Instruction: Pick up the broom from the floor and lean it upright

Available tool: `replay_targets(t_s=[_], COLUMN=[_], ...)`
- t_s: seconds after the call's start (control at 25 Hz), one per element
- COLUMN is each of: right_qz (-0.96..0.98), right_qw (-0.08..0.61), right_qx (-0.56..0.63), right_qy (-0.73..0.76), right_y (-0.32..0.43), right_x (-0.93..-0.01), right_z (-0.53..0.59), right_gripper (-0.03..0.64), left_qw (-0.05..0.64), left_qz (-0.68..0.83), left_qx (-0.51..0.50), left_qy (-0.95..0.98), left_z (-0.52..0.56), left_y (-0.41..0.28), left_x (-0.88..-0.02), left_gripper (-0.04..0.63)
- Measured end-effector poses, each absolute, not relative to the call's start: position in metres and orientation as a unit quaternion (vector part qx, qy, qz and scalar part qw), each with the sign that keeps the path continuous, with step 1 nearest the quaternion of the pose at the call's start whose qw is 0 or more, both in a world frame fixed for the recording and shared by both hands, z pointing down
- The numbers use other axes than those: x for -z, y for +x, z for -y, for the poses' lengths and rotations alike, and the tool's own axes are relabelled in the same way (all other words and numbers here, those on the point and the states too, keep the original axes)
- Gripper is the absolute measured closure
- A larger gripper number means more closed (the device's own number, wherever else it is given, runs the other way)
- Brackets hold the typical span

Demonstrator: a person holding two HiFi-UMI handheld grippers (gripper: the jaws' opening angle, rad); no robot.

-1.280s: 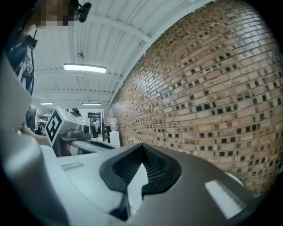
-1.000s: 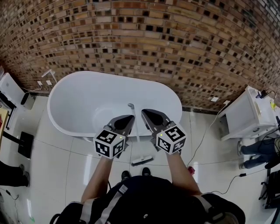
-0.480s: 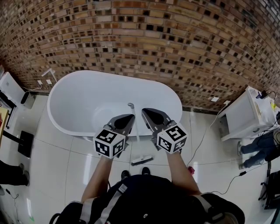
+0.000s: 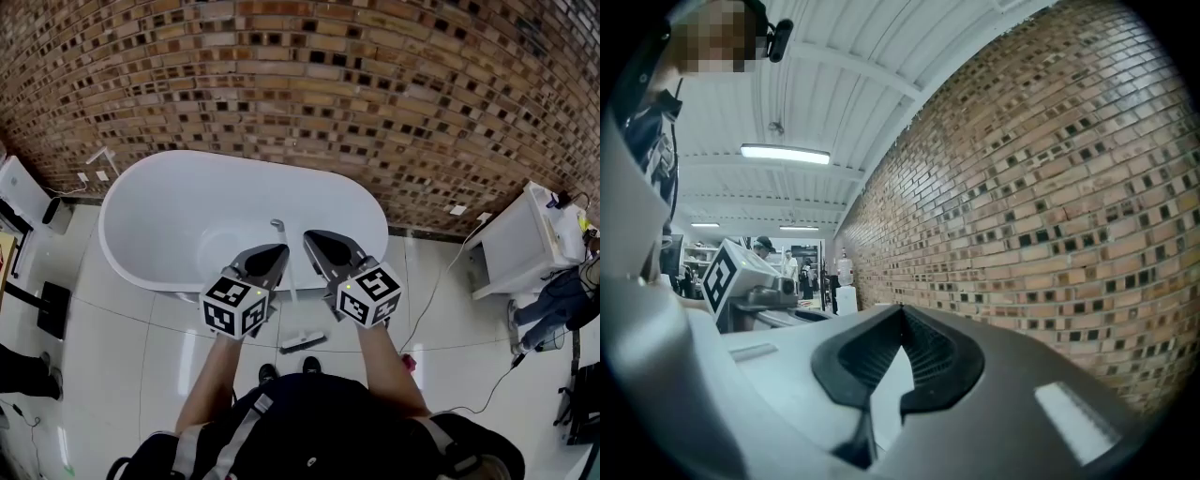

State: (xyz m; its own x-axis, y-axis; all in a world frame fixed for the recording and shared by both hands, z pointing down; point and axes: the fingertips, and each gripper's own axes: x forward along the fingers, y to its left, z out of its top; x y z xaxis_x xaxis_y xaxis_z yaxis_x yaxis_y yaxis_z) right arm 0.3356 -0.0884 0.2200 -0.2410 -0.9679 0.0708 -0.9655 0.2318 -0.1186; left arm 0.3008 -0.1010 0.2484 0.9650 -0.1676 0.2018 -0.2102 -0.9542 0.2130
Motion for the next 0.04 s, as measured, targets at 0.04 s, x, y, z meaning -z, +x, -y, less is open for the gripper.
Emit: replay_targets(t_s=[0.04], right_qz=[-0.785], right_qw=[0.009], right_qx=[0.069], right_qy=[-0.615], right_y=[0.3360], right_x=[-0.2198], right_z=[0.0881], right_gripper=[0.612], left_qw=[0.118], left_qz=[0.095], left_qx=[-0.091], left_qy=[0.984], left_z=[0.1004], left_y=[0.3016], left_x=[-0.2483], left_gripper=[0.594])
